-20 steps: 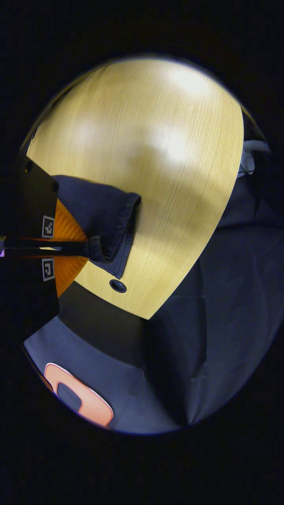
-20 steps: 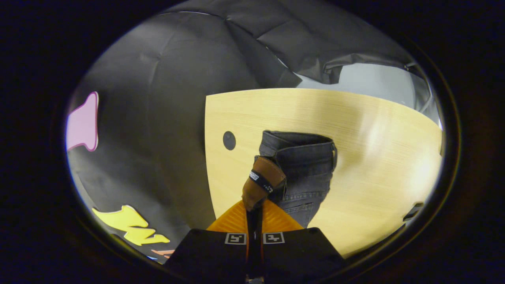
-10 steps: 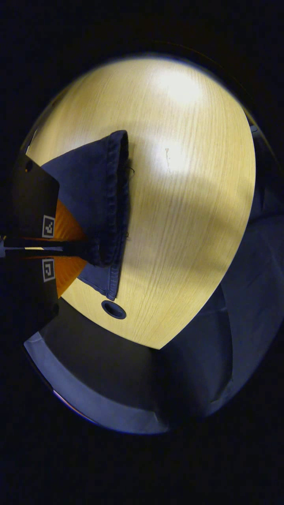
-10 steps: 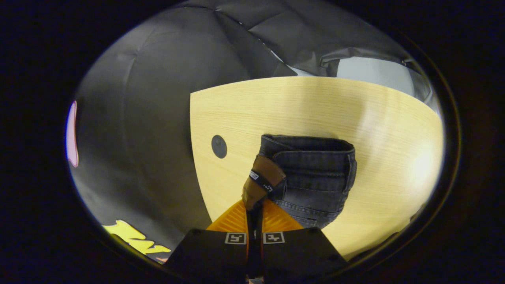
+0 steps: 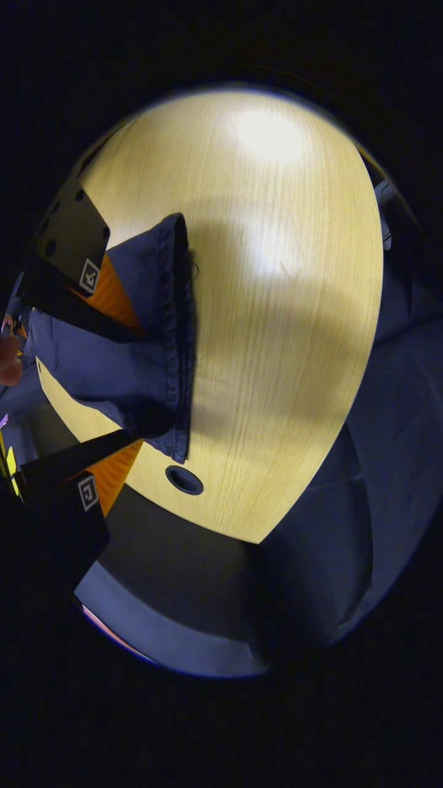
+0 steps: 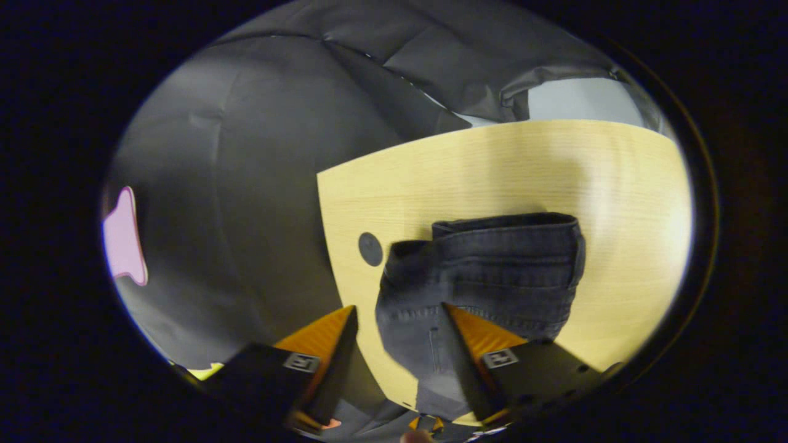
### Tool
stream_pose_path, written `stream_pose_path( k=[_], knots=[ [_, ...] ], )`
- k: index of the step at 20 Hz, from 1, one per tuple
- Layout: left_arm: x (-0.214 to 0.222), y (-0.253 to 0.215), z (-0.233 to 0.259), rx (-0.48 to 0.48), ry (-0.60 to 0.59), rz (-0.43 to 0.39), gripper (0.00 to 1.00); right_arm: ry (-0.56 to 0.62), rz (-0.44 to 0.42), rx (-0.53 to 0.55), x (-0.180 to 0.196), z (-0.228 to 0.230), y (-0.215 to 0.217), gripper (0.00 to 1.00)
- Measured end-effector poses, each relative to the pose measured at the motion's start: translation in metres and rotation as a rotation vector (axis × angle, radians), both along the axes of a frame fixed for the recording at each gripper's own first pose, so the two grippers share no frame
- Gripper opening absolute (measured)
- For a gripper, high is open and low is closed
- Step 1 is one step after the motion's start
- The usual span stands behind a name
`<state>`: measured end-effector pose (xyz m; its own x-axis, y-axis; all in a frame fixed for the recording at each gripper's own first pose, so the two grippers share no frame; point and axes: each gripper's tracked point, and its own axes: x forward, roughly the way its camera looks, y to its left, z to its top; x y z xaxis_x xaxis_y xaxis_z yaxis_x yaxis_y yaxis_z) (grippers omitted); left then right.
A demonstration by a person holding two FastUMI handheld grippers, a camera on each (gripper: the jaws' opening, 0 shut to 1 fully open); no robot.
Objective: Grasp the waist and the cuffs of the jeans and fold them to make the two legs overlap; first hold the waist and fold one-third of the jeans toward the cuffs, then hold the cuffs and fold the remaining one-third in the same direction to finish folding.
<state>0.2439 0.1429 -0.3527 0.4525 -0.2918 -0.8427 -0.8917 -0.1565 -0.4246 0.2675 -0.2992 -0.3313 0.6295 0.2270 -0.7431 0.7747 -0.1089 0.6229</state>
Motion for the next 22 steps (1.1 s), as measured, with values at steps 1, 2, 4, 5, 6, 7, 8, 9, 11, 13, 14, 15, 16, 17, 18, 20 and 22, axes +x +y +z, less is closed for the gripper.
stream_pose_path(
  k=[1,2,4,5,6,7,8,9,11,13,14,15,16,17,18,20,22],
  knots=[
    [0.000,-0.003,0.009,-0.006,-0.009,0.000,0.91,-0.006,0.023,-0.019,-0.006,0.005,0.002,0.82],
    [-0.003,-0.004,0.020,-0.006,-0.017,-0.003,0.92,-0.012,0.055,-0.046,-0.012,0.010,0.005,0.82],
    [-0.001,-0.010,0.040,0.007,-0.056,-0.026,0.92,-0.040,0.119,-0.119,-0.020,0.025,0.014,0.96],
    [0.003,-0.013,0.054,0.036,-0.090,-0.060,0.92,-0.055,0.157,-0.161,-0.025,0.033,0.020,0.89],
    [0.002,-0.015,0.075,0.087,-0.130,-0.118,0.92,-0.069,0.199,-0.205,-0.031,0.040,0.027,0.96],
    [0.001,-0.018,0.096,0.158,-0.175,-0.190,0.92,-0.089,0.242,-0.255,-0.038,0.049,0.033,0.97],
    [-0.002,-0.022,0.119,0.240,-0.226,-0.277,0.92,-0.116,0.291,-0.312,-0.045,0.062,0.039,0.96],
    [-0.003,-0.028,0.145,0.325,-0.294,-0.365,0.92,-0.145,0.349,-0.377,-0.053,0.074,0.046,0.96],
    [-0.012,-0.036,0.197,0.525,-0.418,-0.513,0.92,-0.214,0.455,-0.533,-0.069,0.097,0.060,0.96],
    [-0.024,-0.039,0.246,0.745,-0.527,-0.624,0.92,-0.279,0.563,-0.728,-0.086,0.119,0.068,0.96],
    [-0.030,-0.041,0.266,0.849,-0.574,-0.674,0.92,-0.318,0.617,-0.830,-0.096,0.133,0.075,0.96],
    [-0.037,-0.045,0.284,0.945,-0.627,-0.718,0.92,-0.362,0.665,-0.933,-0.103,0.145,0.082,0.96],
    [-0.019,-0.052,0.291,1.037,-0.673,-0.762,0.92,-0.401,0.705,-1.032,-0.110,0.157,0.088,0.96],
    [-0.041,-0.056,0.313,1.113,-0.706,-0.792,0.92,-0.431,0.732,-1.130,-0.115,0.167,0.092,1.00],
    [-0.049,-0.067,0.320,1.184,-0.742,-0.822,0.92,-0.442,0.731,-1.230,-0.117,0.175,0.093,0.90],
    [-0.063,-0.088,0.325,1.312,-0.803,-0.877,0.92,-0.460,0.711,-1.363,-0.116,0.182,0.099,0.94],
    [-0.074,-0.105,0.320,1.352,-0.842,-0.908,0.99,-0.461,0.737,-1.412,-0.122,0.178,0.102,1.00]
  ],
)
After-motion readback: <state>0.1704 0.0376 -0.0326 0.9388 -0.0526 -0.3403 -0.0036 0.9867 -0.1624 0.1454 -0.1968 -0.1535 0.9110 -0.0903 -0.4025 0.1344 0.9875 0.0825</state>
